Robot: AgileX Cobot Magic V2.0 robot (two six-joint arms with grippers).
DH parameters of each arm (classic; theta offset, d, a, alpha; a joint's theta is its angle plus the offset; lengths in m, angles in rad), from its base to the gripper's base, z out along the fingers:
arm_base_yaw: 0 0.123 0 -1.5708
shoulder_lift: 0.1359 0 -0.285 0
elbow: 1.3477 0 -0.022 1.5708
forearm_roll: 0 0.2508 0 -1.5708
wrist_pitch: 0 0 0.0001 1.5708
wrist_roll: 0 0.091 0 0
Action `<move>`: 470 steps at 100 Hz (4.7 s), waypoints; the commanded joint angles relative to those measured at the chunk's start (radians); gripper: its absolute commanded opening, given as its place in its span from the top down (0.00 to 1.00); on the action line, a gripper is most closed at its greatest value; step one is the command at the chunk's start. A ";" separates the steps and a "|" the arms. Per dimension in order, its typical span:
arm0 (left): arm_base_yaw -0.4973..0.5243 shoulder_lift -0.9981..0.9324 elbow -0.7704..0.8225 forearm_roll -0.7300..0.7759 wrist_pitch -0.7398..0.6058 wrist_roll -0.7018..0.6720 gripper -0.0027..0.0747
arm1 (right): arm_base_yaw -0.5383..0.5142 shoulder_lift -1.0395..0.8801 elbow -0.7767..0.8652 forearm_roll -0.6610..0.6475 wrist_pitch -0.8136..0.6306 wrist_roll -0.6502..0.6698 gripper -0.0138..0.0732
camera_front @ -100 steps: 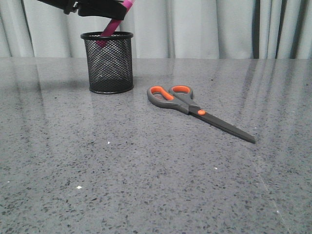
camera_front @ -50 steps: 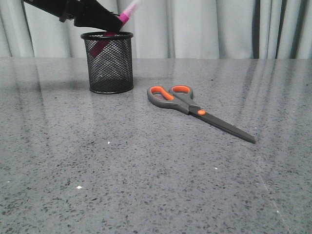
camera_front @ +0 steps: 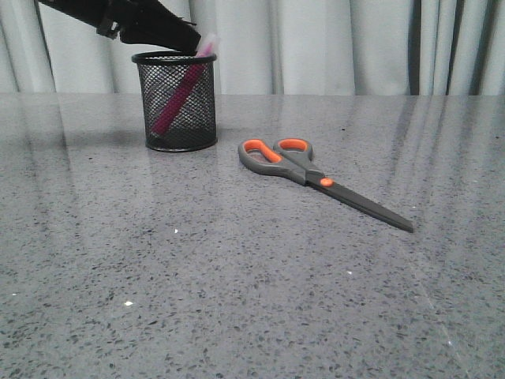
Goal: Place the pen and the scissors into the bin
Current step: 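Lower the highlighter into the mesh cup and open the left gripper, then move the right gripper down over the scissors' handles, then close the right gripper on the scissors at the pivot and lift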
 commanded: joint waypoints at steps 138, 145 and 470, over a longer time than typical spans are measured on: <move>0.103 -0.836 0.408 0.090 -0.393 -0.404 0.99 | 0.202 0.149 -0.175 0.342 -0.007 -0.401 0.47; 0.103 -0.918 0.515 0.051 -0.465 -0.393 0.99 | 0.215 0.205 -0.226 0.340 0.029 -0.401 0.47; 0.103 -1.337 0.954 -0.060 -0.623 -0.393 0.99 | 0.476 1.045 -0.901 -0.218 0.408 0.013 0.34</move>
